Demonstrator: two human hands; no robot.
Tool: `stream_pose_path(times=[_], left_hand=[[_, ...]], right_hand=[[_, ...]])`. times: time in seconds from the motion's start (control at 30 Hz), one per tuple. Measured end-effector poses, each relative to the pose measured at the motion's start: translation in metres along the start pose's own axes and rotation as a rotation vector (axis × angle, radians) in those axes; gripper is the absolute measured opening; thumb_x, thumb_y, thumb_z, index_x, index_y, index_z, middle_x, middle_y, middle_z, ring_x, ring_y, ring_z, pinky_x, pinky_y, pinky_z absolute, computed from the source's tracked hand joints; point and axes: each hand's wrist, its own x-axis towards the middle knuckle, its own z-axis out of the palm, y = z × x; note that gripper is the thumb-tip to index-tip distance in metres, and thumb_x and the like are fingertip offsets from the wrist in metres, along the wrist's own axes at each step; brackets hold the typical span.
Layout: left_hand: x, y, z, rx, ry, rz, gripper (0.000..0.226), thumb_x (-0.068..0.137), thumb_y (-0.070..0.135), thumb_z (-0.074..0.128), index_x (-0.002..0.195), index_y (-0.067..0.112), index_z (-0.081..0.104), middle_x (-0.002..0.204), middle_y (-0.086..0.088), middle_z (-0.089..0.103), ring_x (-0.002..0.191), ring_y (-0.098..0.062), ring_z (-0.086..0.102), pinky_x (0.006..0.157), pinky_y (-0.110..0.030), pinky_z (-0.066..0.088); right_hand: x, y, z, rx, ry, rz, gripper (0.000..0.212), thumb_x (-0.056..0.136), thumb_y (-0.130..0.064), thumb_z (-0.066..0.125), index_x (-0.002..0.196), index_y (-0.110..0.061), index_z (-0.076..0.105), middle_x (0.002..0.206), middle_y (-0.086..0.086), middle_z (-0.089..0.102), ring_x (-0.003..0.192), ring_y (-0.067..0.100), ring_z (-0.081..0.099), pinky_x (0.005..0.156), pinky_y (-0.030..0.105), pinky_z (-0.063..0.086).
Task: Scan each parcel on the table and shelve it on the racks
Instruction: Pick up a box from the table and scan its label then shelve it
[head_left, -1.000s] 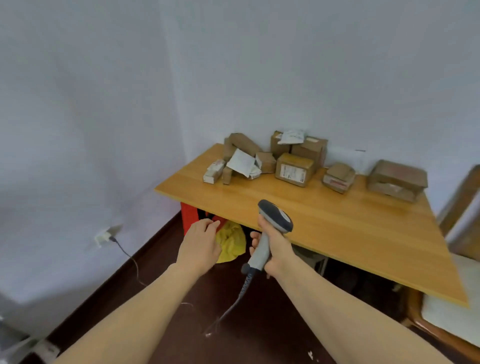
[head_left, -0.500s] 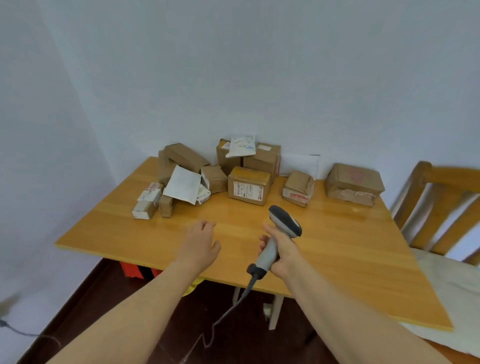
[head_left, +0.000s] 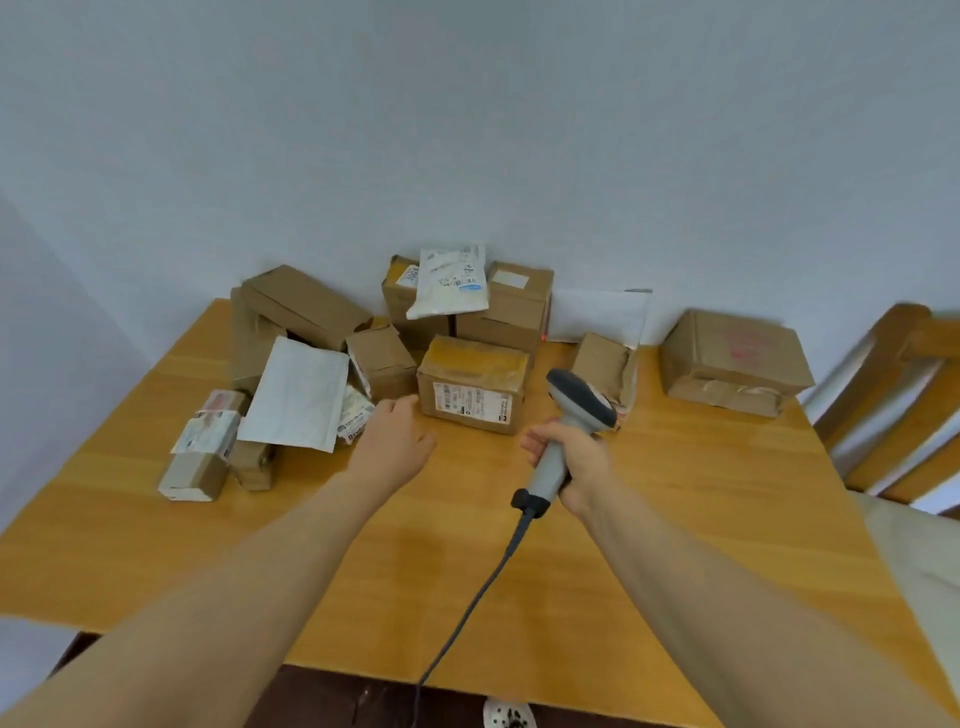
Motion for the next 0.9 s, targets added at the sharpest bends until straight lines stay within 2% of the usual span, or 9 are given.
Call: stream_pose_path(times=[0.17, 0.23, 0.33, 0.43, 0.53, 0.6, 0.67, 0.77, 0.9], left_hand=[[0.068, 0.008, 0.012, -0.185, 0.013, -0.165, 0.061, 0.085, 0.046, 0.057, 0.138, 0.020, 0.044, 0.135, -0.006, 0.050, 0.119, -0.028, 0.053, 0.099, -0.044, 0.047], [0.094, 0.009, 0.020, -0.235, 0.035, -0.230, 0.056, 0.084, 0.040, 0.058, 0.133, 0.017, 0.046, 0.129, -0.007, 0.054, 0.112, -0.028, 0.056, 0.091, -0.044, 0.051], [0.118, 0.025, 0.024, -0.338, 0.088, -0.339, 0.061, 0.090, 0.021, 0.057, 0.144, 0.007, 0.032, 0.137, -0.012, 0.044, 0.120, -0.031, 0.049, 0.092, -0.038, 0.046], [0.133, 0.030, 0.033, -0.496, 0.073, -0.434, 0.069, 0.092, 0.015, 0.053, 0.151, 0.010, 0.019, 0.147, -0.013, 0.037, 0.132, -0.032, 0.039, 0.106, -0.042, 0.038], [0.133, 0.029, 0.037, -0.568, 0.026, -0.432, 0.066, 0.093, 0.009, 0.051, 0.152, 0.012, 0.021, 0.149, -0.010, 0.037, 0.136, -0.030, 0.036, 0.106, -0.039, 0.035], [0.124, 0.027, 0.033, -0.581, 0.034, -0.387, 0.064, 0.092, 0.009, 0.054, 0.150, 0.013, 0.028, 0.144, -0.008, 0.044, 0.131, -0.026, 0.042, 0.105, -0.039, 0.038], [0.109, 0.020, 0.027, -0.585, 0.043, -0.357, 0.065, 0.089, 0.010, 0.061, 0.148, 0.017, 0.035, 0.135, -0.002, 0.051, 0.124, -0.021, 0.048, 0.106, -0.039, 0.041], [0.082, 0.005, 0.022, -0.560, 0.035, -0.363, 0.066, 0.088, 0.011, 0.066, 0.147, 0.019, 0.038, 0.138, -0.006, 0.050, 0.127, -0.024, 0.048, 0.106, -0.041, 0.043], [0.052, -0.016, 0.031, -0.531, 0.023, -0.401, 0.068, 0.085, 0.017, 0.071, 0.145, 0.017, 0.040, 0.137, -0.008, 0.053, 0.122, -0.026, 0.054, 0.102, -0.044, 0.047]], right_hand=[[0.066, -0.019, 0.009, -0.004, -0.041, 0.067, 0.019, 0.079, 0.006, 0.070, 0.089, -0.009, 0.063, 0.081, 0.008, 0.064, 0.068, 0.019, 0.061, 0.066, 0.030, 0.054], [0.087, -0.024, 0.013, -0.006, -0.053, 0.064, 0.020, 0.079, 0.007, 0.070, 0.086, -0.010, 0.063, 0.084, 0.004, 0.065, 0.072, 0.017, 0.060, 0.070, 0.031, 0.053], [0.113, -0.030, 0.019, -0.025, -0.056, 0.046, 0.027, 0.076, 0.008, 0.072, 0.085, -0.015, 0.063, 0.089, -0.001, 0.067, 0.079, 0.016, 0.061, 0.071, 0.031, 0.053], [0.128, -0.030, 0.021, -0.040, -0.079, 0.054, 0.030, 0.073, 0.010, 0.073, 0.085, -0.016, 0.064, 0.091, -0.001, 0.068, 0.082, 0.017, 0.062, 0.075, 0.034, 0.054], [0.129, -0.029, 0.019, -0.071, -0.096, 0.056, 0.029, 0.073, 0.009, 0.074, 0.086, -0.016, 0.065, 0.091, -0.001, 0.069, 0.085, 0.019, 0.063, 0.084, 0.043, 0.053], [0.124, -0.029, 0.017, -0.131, -0.099, 0.054, 0.032, 0.072, 0.007, 0.076, 0.097, -0.012, 0.066, 0.092, 0.002, 0.069, 0.088, 0.023, 0.063, 0.086, 0.045, 0.054], [0.114, -0.029, 0.013, -0.213, -0.112, 0.055, 0.043, 0.072, 0.006, 0.077, 0.110, -0.006, 0.063, 0.093, 0.006, 0.067, 0.089, 0.026, 0.064, 0.082, 0.045, 0.056], [0.093, -0.025, 0.007, -0.280, -0.172, 0.082, 0.044, 0.074, 0.004, 0.077, 0.115, -0.003, 0.062, 0.091, 0.008, 0.067, 0.076, 0.023, 0.063, 0.068, 0.038, 0.057], [0.070, -0.003, 0.002, -0.290, -0.155, 0.180, 0.035, 0.076, 0.004, 0.075, 0.108, -0.004, 0.064, 0.090, 0.005, 0.067, 0.076, 0.022, 0.063, 0.084, 0.048, 0.057]])
